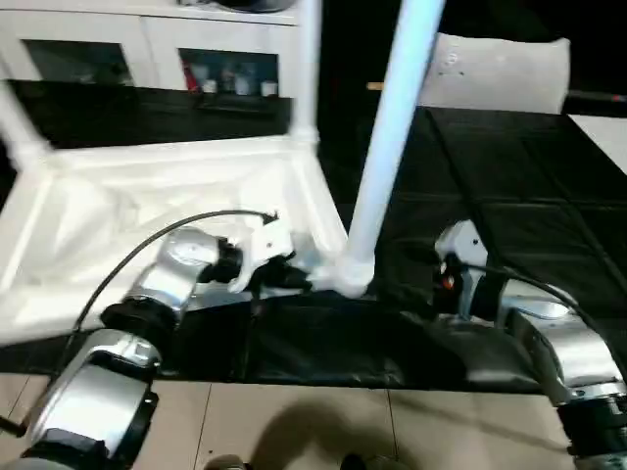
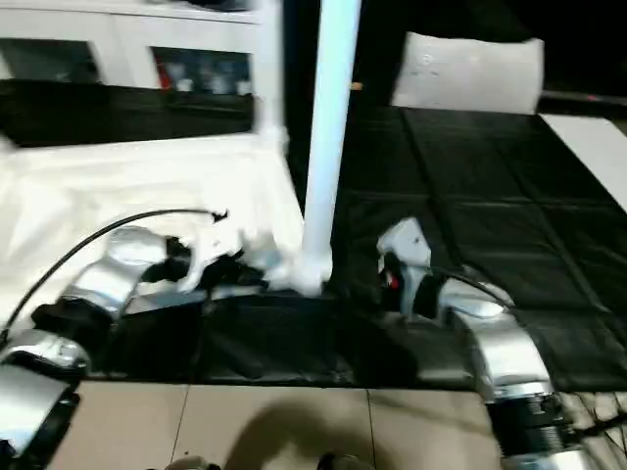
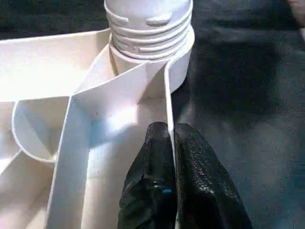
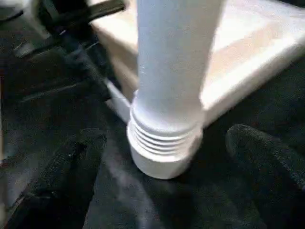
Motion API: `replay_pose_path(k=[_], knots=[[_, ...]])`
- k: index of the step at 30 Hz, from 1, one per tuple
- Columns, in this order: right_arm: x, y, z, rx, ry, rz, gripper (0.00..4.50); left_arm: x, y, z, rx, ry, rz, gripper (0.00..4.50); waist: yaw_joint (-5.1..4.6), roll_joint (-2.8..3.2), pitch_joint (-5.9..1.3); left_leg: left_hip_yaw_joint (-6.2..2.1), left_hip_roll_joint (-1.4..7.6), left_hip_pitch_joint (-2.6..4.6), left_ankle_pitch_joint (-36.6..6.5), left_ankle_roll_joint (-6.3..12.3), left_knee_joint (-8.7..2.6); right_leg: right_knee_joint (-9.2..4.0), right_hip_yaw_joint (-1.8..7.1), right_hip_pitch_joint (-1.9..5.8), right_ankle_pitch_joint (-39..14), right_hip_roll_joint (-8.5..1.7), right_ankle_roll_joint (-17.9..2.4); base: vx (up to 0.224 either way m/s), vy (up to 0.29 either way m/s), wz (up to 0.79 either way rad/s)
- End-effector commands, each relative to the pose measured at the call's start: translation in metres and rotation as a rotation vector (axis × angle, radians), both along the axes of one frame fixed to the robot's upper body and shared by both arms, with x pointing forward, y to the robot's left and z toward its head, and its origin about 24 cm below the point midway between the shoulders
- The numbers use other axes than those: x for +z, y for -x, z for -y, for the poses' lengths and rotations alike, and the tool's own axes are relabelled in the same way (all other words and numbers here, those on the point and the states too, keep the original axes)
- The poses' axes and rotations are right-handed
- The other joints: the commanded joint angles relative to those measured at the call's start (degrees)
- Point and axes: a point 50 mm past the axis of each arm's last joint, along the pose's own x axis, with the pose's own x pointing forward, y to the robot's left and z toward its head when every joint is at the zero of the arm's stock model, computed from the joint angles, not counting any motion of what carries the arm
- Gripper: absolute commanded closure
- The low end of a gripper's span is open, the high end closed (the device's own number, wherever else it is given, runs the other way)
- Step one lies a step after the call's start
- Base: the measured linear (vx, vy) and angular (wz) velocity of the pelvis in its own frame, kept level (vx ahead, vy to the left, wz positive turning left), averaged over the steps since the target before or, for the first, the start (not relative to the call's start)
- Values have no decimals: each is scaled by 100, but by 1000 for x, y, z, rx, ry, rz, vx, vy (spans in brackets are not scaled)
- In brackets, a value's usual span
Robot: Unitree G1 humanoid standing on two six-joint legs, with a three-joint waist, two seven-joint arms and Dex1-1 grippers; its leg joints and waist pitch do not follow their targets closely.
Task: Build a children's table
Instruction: Rotate leg to tighten
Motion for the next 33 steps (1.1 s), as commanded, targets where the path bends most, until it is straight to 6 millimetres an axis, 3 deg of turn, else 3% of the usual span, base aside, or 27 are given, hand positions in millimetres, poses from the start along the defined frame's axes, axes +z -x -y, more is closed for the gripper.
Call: replay_pose_path(k=[1,5,10,11,14,27,33], knots=[[2,-3,-2,59,63,28,7,5,5,11,-151,-30,11,450,-11,-55,-404,-36,241,8,-1027,408,-404,-425,340,346,-2341,-400,-727,0,0,0],[0,-6,-9,132,84,32,7,7,9,13,-240,-45,-4,450,54,-64,-402,-23,251,36,-1023,350,-405,-402,355,337,-2259,-410,-800,0,0,0],[-1,-7,-15,212,49,1,7,9,12,16,-310,-60,-23,450,74,-67,-413,-19,270,13,-951,383,-401,-361,359,362,-2015,-408,-894,0,0,0],[-1,-7,-16,221,45,-2,32,9,12,16,-317,-63,-25,450,97,-66,-419,-22,275,-1,-883,392,-400,-333,360,378,-1886,-410,-933,0,0,0],[-1,-7,-18,268,34,-21,32,9,13,17,-348,-75,-33,450,104,-63,-421,-16,271,-3,-890,398,-394,-327,355,383,-1872,-409,-955,0,0,0],[-4,-9,-21,340,22,-53,155,9,16,18,-398,-101,-51,450,134,-79,-420,-10,262,-6,-799,390,-383,-316,354,380,-1858,-398,-944,0,0,0],[-5,-7,-24,353,-1,-75,175,8,14,17,-378,-107,-54,450,147,-61,-397,-18,265,4,-905,352,-396,-344,350,370,-2072,-401,-876,0,0,0]])
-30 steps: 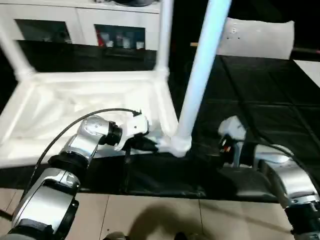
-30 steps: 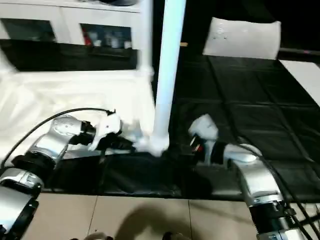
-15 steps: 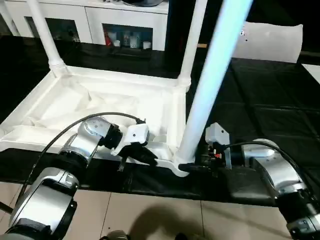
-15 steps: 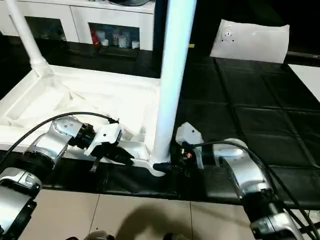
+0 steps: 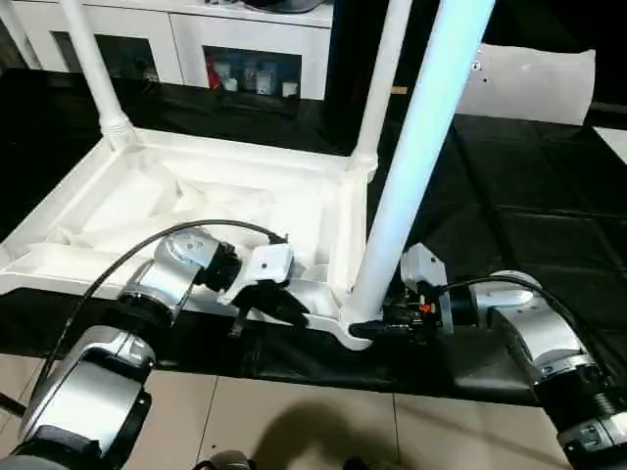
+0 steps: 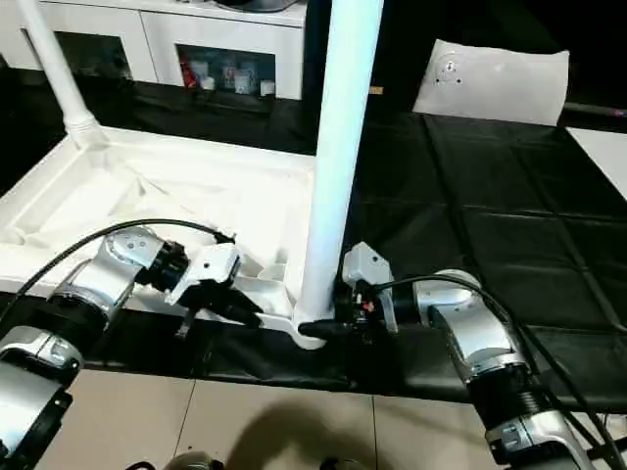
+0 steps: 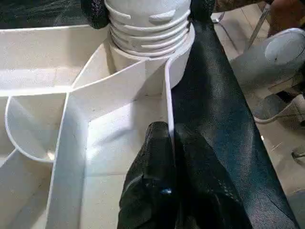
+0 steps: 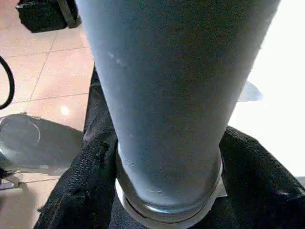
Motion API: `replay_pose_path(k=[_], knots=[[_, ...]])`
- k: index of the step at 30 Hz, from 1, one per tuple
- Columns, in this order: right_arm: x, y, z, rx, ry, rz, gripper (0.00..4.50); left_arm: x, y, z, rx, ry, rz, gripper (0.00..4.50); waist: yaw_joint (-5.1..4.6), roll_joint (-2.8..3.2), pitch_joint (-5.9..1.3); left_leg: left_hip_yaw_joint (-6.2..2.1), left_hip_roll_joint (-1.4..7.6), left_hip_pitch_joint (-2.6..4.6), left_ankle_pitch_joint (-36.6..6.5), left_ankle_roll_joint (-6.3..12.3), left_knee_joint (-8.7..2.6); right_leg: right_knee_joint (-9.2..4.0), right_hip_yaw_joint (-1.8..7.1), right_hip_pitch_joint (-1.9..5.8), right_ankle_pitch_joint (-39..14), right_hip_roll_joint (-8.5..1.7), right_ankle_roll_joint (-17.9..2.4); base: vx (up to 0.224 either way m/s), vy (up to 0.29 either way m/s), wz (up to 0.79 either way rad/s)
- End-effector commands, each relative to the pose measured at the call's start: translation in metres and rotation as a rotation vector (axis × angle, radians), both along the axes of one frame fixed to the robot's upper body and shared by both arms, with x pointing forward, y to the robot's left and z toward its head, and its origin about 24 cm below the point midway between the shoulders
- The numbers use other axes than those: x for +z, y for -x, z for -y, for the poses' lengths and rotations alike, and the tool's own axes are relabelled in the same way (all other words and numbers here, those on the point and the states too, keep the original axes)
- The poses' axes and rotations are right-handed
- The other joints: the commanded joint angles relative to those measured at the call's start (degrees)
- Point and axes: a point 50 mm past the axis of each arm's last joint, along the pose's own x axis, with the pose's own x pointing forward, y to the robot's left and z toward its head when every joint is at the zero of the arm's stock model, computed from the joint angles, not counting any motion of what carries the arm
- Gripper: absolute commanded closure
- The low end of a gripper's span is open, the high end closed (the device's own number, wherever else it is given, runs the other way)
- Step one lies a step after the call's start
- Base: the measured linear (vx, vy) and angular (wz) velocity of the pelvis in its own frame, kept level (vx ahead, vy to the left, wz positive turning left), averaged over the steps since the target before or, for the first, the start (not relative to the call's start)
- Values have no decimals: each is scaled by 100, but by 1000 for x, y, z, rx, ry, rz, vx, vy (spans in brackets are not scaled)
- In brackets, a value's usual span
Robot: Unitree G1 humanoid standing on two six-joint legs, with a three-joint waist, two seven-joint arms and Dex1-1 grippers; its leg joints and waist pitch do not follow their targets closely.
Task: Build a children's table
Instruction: Rotate leg to tighten
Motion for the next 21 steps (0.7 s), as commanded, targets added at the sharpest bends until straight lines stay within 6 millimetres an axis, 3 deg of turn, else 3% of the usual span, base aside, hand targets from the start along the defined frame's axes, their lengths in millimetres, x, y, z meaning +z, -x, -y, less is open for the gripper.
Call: replay_pose_path(k=[1,4,7,8,11,13,14,16,17,19,21], knots=[[2,-2,-2,-8,-23,-14,175,6,1,13,-85,-32,11,450,-40,-33,-397,-20,260,5,-926,344,-413,-363,348,371,-2083,-393,-870,0,0,0],[0,-1,-10,-98,-79,-49,177,5,-8,18,67,-6,26,450,-47,-30,-366,-33,256,15,-1031,297,-428,-401,340,358,-2314,-393,-805,0,0,0],[-7,-5,-20,-232,-92,-68,178,6,-15,28,200,57,31,450,-88,-53,-337,-47,219,39,-1218,166,-430,-507,314,341,-3080,-413,-531,0,0,0],[-10,-7,-25,-294,-87,-71,178,7,-18,33,255,86,31,450,-111,-38,-323,-53,205,71,-1283,104,-423,-560,293,302,-3316,-412,-447,0,0,0],[-19,-14,-43,-512,-106,-100,178,8,-26,53,433,177,24,450,-237,-29,-315,-98,173,35,-1454,14,-423,-628,218,316,-3682,-403,-212,0,0,0],[-20,-16,-49,-571,-118,-113,178,8,-28,60,487,198,27,450,-325,-31,-312,-110,176,28,-1536,40,-427,-663,200,322,-3695,-403,-176,0,0,0],[-23,-22,-61,-690,-112,-129,178,7,-31,74,588,231,34,450,-343,27,-318,-118,178,49,-1575,42,-424,-663,196,311,-3629,-407,-221,0,0,0],[-24,-27,-72,-775,-109,-130,178,8,-33,85,660,256,44,450,-477,-9,-309,-134,186,25,-1698,48,-445,-666,171,309,-3492,-383,-292,0,0,0],[-23,-30,-78,-808,-105,-121,178,9,-33,91,688,263,54,450,-505,-4,-319,-127,156,56,-1745,85,-419,-702,166,303,-3566,-396,-273,0,0,0],[-21,-34,-85,-851,-104,-111,178,10,-34,98,726,270,71,450,-515,10,-321,-116,160,38,-1629,193,-435,-697,198,312,-3363,-395,-335,0,0,0],[-15,-38,-95,-898,-137,-123,178,12,-34,105,747,264,99,450,-528,-28,-328,-99,160,28,-1584,286,-438,-673,221,312,-3201,-386,-371,0,0,0]])
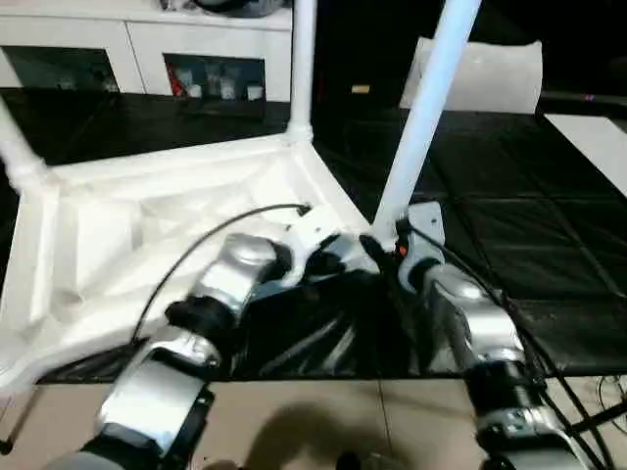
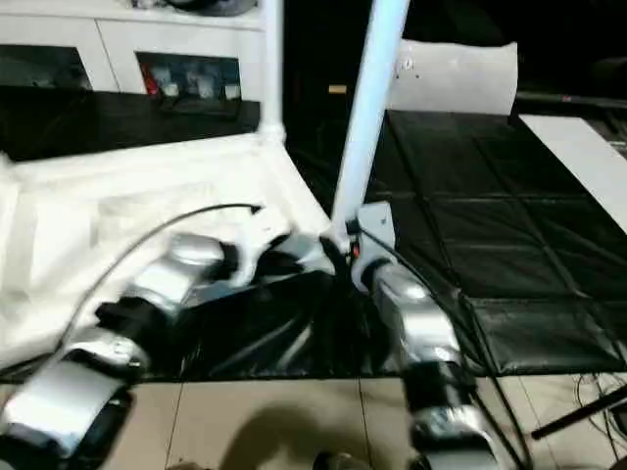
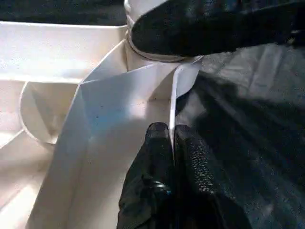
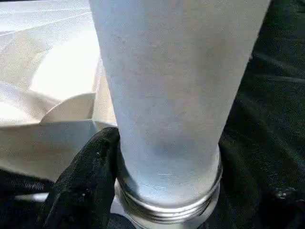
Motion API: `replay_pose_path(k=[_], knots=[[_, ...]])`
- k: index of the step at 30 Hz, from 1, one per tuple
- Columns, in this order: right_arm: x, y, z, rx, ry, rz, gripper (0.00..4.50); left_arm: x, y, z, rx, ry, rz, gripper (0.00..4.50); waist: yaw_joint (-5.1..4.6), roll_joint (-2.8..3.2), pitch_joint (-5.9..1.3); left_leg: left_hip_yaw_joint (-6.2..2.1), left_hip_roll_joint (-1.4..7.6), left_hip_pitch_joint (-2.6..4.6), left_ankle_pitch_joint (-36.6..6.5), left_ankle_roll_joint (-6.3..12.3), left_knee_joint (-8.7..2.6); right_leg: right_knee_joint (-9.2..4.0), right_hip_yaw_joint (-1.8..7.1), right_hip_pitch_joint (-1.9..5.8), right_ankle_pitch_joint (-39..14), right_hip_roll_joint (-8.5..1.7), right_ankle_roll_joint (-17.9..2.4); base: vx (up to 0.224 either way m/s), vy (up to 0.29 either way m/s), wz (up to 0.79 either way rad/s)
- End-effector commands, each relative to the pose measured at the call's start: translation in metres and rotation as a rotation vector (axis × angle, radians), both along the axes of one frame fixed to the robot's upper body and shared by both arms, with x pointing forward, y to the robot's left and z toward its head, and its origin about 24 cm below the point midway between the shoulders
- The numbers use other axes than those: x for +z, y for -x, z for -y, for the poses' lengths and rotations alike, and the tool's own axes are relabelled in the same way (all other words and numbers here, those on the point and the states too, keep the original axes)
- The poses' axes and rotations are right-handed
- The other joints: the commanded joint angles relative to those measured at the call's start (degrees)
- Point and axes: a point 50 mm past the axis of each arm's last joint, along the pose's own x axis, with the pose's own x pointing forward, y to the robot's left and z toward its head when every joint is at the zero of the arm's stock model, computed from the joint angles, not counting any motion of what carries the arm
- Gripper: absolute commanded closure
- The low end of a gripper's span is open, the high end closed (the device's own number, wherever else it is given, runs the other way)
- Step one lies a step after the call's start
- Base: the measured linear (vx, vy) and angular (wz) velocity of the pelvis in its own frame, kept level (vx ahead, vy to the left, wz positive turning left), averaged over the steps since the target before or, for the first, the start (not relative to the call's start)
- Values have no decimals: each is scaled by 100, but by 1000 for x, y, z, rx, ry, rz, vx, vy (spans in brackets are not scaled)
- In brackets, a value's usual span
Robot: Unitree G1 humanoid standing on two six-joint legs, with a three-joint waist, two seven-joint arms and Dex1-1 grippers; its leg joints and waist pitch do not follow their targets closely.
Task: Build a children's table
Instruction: Rotate leg to tighten
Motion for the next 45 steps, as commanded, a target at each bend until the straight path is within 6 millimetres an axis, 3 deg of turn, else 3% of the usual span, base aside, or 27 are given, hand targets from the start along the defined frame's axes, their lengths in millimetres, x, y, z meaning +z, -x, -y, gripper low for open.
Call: replay_pose_path(k=[1,2,3,5,9,13,16,19,21,23,29,33,34,35,36,37,45], knots=[[-2,11,-65,209,-103,-44,178,25,-4,36,31,119,105,450,3,-20,-323,-100,180,17,-1549,291,-460,-511,235,251,-3137,-390,-420,0,0,0],[2,10,-66,209,-122,-28,122,24,-3,35,15,105,110,450,0,-22,-322,-93,179,10,-1535,307,-462,-516,239,255,-3101,-386,-419,0,0,0],[3,10,-67,206,-122,-22,108,24,-2,34,12,96,111,450,10,-14,-331,-88,186,21,-1494,327,-461,-500,255,253,-2984,-389,-450,0,0,0],[4,10,-67,207,-122,-11,107,23,-2,29,7,76,113,450,-4,-1,-338,-90,205,-9,-1428,344,-479,-455,273,278,-2718,-384,-557,0,0,0],[6,11,-57,225,-103,29,60,21,-3,14,-9,54,114,450,9,-1,-356,-75,207,-27,-1260,376,-479,-400,300,305,-2406,-393,-704,0,0,0],[7,15,-36,276,-74,81,17,19,-2,-2,-53,37,117,450,20,0,-377,-49,201,-32,-1055,458,-457,-356,330,320,-2116,-386,-807,0,0,0],[8,19,-13,335,-23,118,2,15,4,-19,-151,26,104,450,21,-13,-404,-47,188,-88,-803,557,-441,-301,337,372,-1836,-373,-828,0,0,0],[11,24,12,441,20,139,2,13,11,-33,-271,32,89,450,31,-7,-424,-29,204,-88,-572,728,-420,-218,351,372,-1253,-361,-1089,0,0,0],[13,27,23,505,47,138,2,12,15,-39,-331,13,78,450,54,4,-399,-21,213,-61,-692,774,-418,-229,351,347,-1291,-355,-1149,0,0,0],[17,32,36,603,74,129,2,11,19,-49,-419,-24,51,450,119,23,-379,-11,230,-25,-869,697,-429,-257,358,329,-1620,-365,-1108,0,0,0],[24,39,52,817,102,70,2,14,26,-65,-593,-67,-22,450,254,23,-364,-11,269,13,-1066,520,-445,-243,371,310,-1784,-367,-1117,0,0,0],[24,41,52,901,125,59,2,15,27,-69,-645,-96,-42,450,294,1,-353,-16,259,-5,-1174,418,-445,-280,360,309,-2242,-382,-930,0,0,0],[25,42,52,930,127,54,2,16,28,-70,-664,-104,-49,450,303,-32,-345,-18,257,2,-1189,396,-445,-293,359,299,-2392,-389,-871,0,0,0],[25,43,51,961,124,48,2,16,28,-70,-684,-115,-54,450,316,-20,-347,-17,254,14,-1197,390,-440,-310,356,291,-2514,-391,-832,0,0,0],[25,44,50,997,122,42,30,17,28,-71,-706,-125,-58,450,315,-23,-348,-20,252,3,-1180,390,-442,-309,354,298,-2529,-389,-820,0,0,0],[25,44,50,997,122,42,30,17,28,-71,-706,-125,-58,450,330,-45,-345,-21,264,1,-1154,396,-442,-303,358,290,-2538,-391,-801,0,0,0],[22,42,39,1075,127,38,85,19,27,-66,-772,-145,-54,450,399,-46,-373,-11,279,-2,-929,390,-436,-211,369,295,-1908,-387,-1016,0,0,0]])
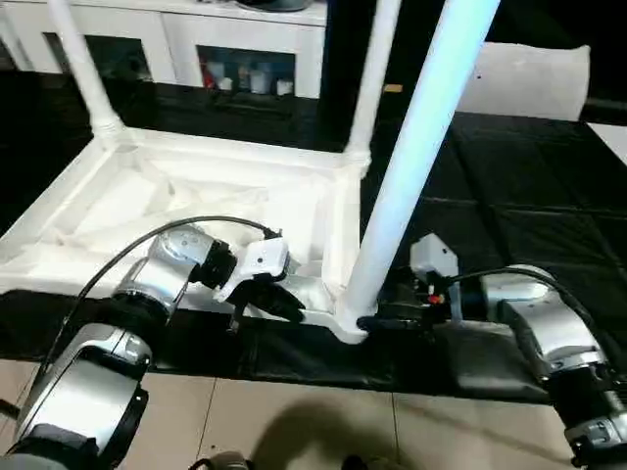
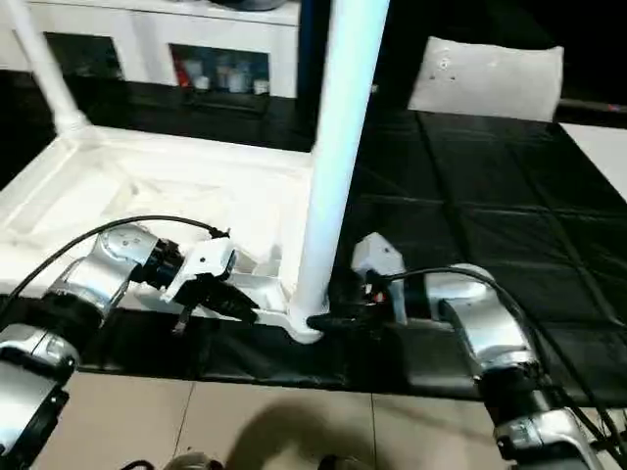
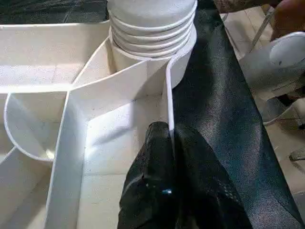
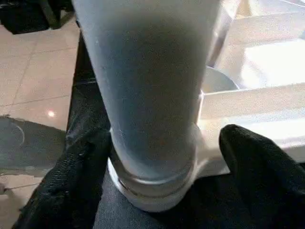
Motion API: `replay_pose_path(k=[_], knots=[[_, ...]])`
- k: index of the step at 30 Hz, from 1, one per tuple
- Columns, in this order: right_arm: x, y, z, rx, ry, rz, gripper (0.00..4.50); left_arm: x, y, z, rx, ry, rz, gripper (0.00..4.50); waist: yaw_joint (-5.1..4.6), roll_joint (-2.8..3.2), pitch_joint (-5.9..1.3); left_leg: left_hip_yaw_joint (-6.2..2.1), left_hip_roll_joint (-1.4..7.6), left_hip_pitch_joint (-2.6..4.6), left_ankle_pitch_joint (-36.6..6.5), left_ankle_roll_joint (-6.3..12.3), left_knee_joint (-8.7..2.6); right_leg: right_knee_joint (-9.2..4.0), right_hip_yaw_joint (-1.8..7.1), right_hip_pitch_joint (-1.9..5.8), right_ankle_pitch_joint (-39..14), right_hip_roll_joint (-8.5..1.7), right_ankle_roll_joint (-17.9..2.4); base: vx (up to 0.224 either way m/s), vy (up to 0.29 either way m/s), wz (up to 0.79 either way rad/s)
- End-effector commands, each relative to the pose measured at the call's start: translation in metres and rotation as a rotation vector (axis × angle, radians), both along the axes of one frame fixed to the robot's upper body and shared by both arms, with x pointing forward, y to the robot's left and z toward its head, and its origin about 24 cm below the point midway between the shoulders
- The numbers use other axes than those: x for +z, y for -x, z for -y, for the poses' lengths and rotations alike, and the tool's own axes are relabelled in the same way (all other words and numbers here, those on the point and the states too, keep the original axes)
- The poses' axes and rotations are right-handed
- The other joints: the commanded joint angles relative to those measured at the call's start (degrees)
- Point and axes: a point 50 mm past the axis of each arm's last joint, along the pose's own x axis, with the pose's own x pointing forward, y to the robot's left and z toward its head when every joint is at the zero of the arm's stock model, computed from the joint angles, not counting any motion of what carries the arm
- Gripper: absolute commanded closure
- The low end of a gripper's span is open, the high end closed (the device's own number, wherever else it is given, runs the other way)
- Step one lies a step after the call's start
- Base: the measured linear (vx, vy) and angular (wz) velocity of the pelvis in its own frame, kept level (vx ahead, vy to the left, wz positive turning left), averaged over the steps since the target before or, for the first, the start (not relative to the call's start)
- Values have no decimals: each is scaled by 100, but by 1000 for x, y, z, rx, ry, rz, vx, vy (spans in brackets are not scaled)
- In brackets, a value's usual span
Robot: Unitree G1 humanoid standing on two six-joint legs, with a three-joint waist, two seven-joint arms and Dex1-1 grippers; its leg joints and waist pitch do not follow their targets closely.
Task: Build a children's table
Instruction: Rotate leg to tighten
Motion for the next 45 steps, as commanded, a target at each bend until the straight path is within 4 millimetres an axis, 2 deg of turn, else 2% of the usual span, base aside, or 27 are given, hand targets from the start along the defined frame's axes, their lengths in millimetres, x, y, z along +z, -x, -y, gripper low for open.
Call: replay_pose_path(k=[1,2,7,8,9,14,21,23,24,25,26,29,30,31,32,33,34,35,36,37,38,41,43,45], knots=[[0,-2,1,10,18,10,91,4,1,10,-102,-35,10,450,-18,-45,-400,-17,261,3,-893,411,-403,-338,356,369,-1844,-397,-1014,0,0,0],[0,-2,-1,18,19,10,112,4,1,12,-114,-33,9,450,-16,-44,-399,-13,261,5,-896,416,-400,-346,357,366,-1880,-404,-1000,0,0,0],[-2,-3,-6,42,28,20,136,3,3,14,-136,-34,4,450,-18,-38,-392,-24,260,4,-953,367,-410,-373,353,368,-2106,-407,-916,0,0,0],[-2,-3,-7,48,31,22,161,3,3,14,-138,-35,5,450,-21,-42,-392,-24,257,1,-957,363,-410,-373,351,372,-2103,-403,-912,0,0,0],[-3,-4,-8,55,36,25,167,3,3,14,-140,-35,5,450,-21,-41,-395,-26,257,1,-949,362,-409,-367,350,373,-2089,-405,-918,0,0,0],[-6,-4,-10,69,39,25,185,2,3,14,-143,-38,6,450,-24,-53,-398,-27,256,-1,-992,351,-407,-381,346,374,-2233,-407,-871,0,0,0],[-9,0,-14,64,7,4,188,-1,1,14,-93,-35,19,450,-15,-31,-423,-30,262,5,-951,337,-403,-371,343,383,-2185,-406,-883,0,0,0],[-12,-1,-19,-53,-66,-47,188,0,-9,20,87,25,41,450,-15,-28,-408,-23,266,17,-1044,314,-408,-391,341,372,-2262,-397,-889,0,0,0],[-13,-2,-20,-79,-76,-56,188,0,-11,22,118,36,45,450,-15,-29,-389,-28,272,30,-1068,286,-421,-408,344,368,-2339,-392,-865,0,0,0],[-14,-3,-21,-124,-91,-72,188,0,-14,24,168,57,51,450,-28,-28,-380,-40,256,60,-1264,210,-417,-455,324,346,-2691,-411,-795,0,0,0],[-17,-4,-24,-198,-107,-77,188,2,-18,31,246,111,49,450,-43,-37,-379,-52,225,58,-1334,147,-414,-504,300,354,-3041,-415,-642,0,0,0],[-23,-7,-32,-320,-118,-92,190,4,-23,44,360,181,50,450,-85,-38,-368,-83,208,59,-1454,70,-407,-589,253,327,-3486,-427,-394,0,0,0],[-26,-8,-37,-392,-130,-109,190,5,-25,52,414,209,50,450,-85,-38,-368,-83,208,59,-1454,70,-407,-589,253,327,-3486,-427,-394,0,0,0],[-28,-10,-43,-464,-147,-132,190,5,-27,61,462,233,50,450,-154,-36,-359,-102,199,37,-1509,34,-411,-605,230,332,-3549,-421,-316,0,0,0],[-29,-13,-48,-523,-162,-142,190,5,-28,67,498,246,56,450,-200,-31,-358,-104,184,58,-1606,55,-398,-647,209,311,-3625,-422,-281,0,0,0],[-31,-16,-53,-595,-169,-158,190,5,-29,75,532,260,58,450,-227,-27,-364,-102,184,58,-1594,59,-396,-645,217,309,-3582,-419,-294,0,0,0],[-33,-18,-56,-644,-172,-170,190,5,-29,80,553,268,59,450,-265,-40,-366,-108,168,26,-1562,80,-400,-643,204,323,-3569,-408,-278,0,0,0],[-34,-20,-60,-699,-168,-176,191,5,-29,85,578,276,60,450,-283,6,-361,-110,157,35,-1565,115,-399,-666,195,323,-3572,-415,-257,0,0,0],[-34,-20,-60,-699,-168,-176,191,5,-29,85,578,276,60,450,-283,6,-361,-110,157,35,-1565,115,-399,-666,195,323,-3572,-415,-257,0,0,0],[-36,-25,-69,-788,-153,-181,191,6,-31,95,638,285,74,450,-344,1,-352,-110,161,11,-1581,169,-410,-669,186,326,-3512,-399,-263,0,0,0],[-36,-27,-75,-833,-155,-187,191,6,-31,101,674,288,88,450,-366,-3,-353,-107,143,34,-1650,174,-393,-708,160,311,-3610,-395,-228,0,0,0],[-31,-31,-91,-908,-208,-222,191,9,-30,115,718,294,117,450,-385,27,-365,-112,156,40,-1628,213,-417,-696,183,311,-3442,-399,-286,0,0,0],[-28,-31,-92,-909,-231,-218,191,9,-30,116,712,290,123,450,-382,18,-378,-100,165,36,-1589,280,-427,-672,213,319,-3206,-394,-326,0,0,0],[-26,-31,-91,-919,-252,-212,140,9,-29,115,699,283,126,450,-368,36,-390,-92,174,24,-1484,331,-438,-636,243,329,-2962,-394,-406,0,0,0]])
